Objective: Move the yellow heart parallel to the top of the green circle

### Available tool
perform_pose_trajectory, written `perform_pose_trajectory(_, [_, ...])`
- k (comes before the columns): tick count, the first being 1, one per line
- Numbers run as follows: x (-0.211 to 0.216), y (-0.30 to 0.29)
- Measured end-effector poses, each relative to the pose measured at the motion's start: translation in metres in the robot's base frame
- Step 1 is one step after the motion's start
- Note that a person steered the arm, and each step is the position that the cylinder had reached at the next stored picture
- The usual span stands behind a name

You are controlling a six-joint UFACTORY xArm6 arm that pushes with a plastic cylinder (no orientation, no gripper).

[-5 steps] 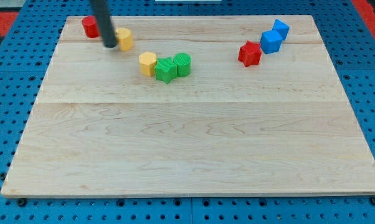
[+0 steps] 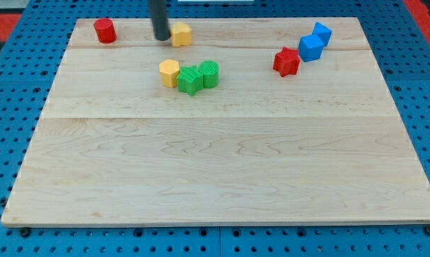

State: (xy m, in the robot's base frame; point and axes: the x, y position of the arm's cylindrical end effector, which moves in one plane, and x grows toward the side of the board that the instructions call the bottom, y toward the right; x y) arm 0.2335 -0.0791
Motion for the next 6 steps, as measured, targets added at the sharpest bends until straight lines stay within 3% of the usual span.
perform_pose_trajectory(1, [-0.004, 0.055])
perform_pose_trajectory(2, [0.014, 0.024])
perform_pose_trajectory(4, [0.033, 0.025])
perform_pose_trajectory(6, [0.033, 0.075])
